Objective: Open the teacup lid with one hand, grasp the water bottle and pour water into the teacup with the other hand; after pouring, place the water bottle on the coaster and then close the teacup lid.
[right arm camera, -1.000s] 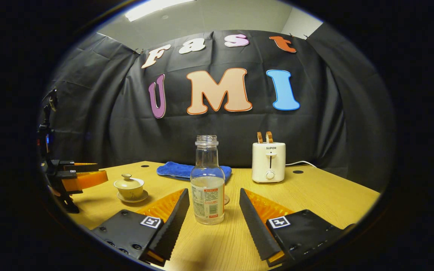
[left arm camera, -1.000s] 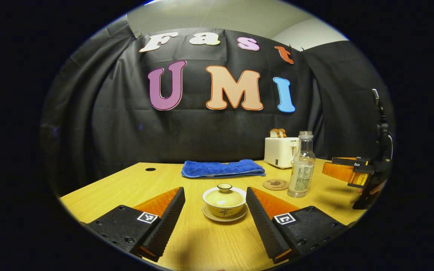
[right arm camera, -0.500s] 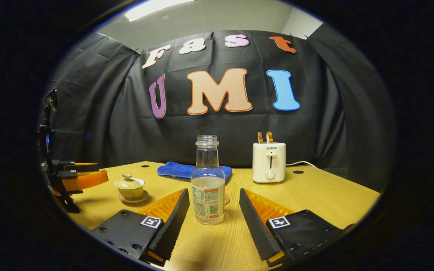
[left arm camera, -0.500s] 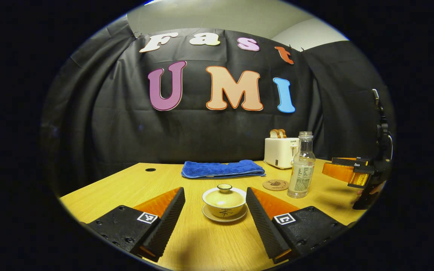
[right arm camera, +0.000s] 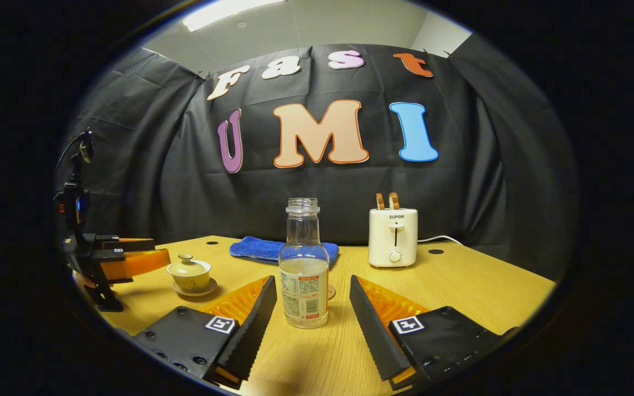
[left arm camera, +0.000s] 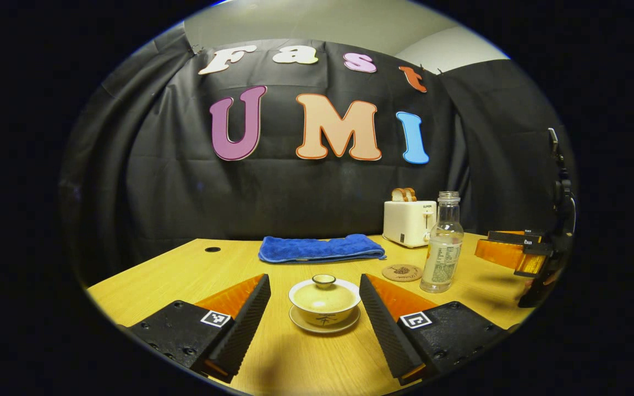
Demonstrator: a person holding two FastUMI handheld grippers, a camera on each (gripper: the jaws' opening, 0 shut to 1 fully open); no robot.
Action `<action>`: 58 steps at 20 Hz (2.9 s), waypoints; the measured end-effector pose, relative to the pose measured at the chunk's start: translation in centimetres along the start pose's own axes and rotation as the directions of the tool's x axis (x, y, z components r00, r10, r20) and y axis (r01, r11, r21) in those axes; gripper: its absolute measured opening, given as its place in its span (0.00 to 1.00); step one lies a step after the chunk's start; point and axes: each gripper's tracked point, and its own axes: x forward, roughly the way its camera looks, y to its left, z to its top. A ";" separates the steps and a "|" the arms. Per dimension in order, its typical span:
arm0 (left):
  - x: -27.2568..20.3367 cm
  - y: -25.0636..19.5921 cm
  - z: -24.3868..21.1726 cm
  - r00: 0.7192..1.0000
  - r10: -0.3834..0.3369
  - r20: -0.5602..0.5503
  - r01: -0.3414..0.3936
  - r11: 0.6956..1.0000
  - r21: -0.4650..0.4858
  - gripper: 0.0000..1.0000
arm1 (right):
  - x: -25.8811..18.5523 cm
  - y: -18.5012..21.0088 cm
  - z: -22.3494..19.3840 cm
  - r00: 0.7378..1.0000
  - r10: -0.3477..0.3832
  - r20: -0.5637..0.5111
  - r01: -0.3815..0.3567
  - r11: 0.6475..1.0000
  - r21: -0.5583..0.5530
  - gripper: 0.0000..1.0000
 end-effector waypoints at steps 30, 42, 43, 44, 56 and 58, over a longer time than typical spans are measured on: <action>6.2 -0.8 -3.0 0.981 -0.079 -0.179 0.089 0.995 0.049 0.56 | 0.1 -0.2 -0.1 1.000 0.006 0.002 -0.006 1.000 0.000 0.87; 6.2 0.0 -2.5 0.990 -0.023 -0.136 0.029 0.999 0.046 0.26 | 0.4 0.0 -0.2 0.999 0.045 -0.006 -0.045 0.999 0.002 0.87; 6.1 0.0 -2.3 0.992 -0.017 -0.124 0.023 0.999 0.049 0.26 | 0.5 -0.2 -0.1 0.999 0.039 -0.003 -0.039 0.999 0.001 0.87; 6.0 0.1 -2.1 0.994 -0.012 -0.109 0.017 0.999 0.050 0.26 | 0.6 -0.1 -0.3 0.999 0.037 -0.005 -0.037 0.999 0.001 0.87; 3.6 3.0 -1.4 0.997 0.051 -0.059 -0.051 0.999 0.007 0.26 | 5.6 0.5 -2.0 0.993 0.062 -0.101 -0.063 0.998 -0.004 0.87; 3.1 4.0 -1.0 0.996 0.076 -0.046 -0.076 0.997 0.003 0.26 | 6.1 0.6 -2.2 0.992 0.055 -0.118 -0.056 0.998 -0.005 0.91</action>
